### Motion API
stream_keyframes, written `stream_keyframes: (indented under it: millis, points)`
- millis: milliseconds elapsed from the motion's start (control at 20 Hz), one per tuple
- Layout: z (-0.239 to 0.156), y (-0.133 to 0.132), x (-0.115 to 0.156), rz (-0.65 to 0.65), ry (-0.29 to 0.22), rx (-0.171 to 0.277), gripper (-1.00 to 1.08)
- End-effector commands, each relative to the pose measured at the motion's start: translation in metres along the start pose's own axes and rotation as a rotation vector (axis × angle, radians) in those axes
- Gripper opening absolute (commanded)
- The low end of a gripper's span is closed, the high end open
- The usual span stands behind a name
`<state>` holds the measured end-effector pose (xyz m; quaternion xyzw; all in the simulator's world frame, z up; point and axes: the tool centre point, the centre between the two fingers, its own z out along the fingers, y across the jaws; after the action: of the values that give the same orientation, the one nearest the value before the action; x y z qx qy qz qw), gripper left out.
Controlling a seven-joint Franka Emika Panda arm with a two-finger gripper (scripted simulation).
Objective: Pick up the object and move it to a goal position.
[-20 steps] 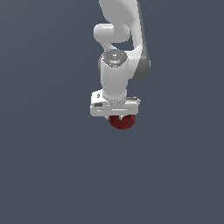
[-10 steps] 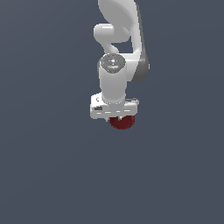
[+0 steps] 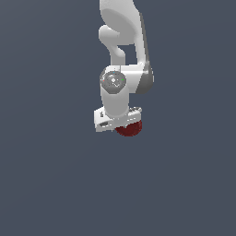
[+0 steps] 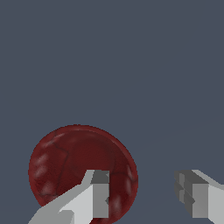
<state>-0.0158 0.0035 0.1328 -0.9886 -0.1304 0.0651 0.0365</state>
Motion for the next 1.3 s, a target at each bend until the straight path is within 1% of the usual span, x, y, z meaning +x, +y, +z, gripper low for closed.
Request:
stream_keyframes:
  millis: [0,350,650,950,1250]
  points:
    - [0.010,0.002,-0.002,-0.055,-0.028,0.023,0.28]
    - [0.036,0.005,-0.007,-0.211,-0.093,0.103,0.28]
    - [0.056,0.006,-0.013,-0.342,-0.133,0.184,0.28]
    - [0.070,0.007,-0.017,-0.443,-0.153,0.254,0.28]
    - [0.078,0.007,-0.020,-0.504,-0.160,0.299,0.28]
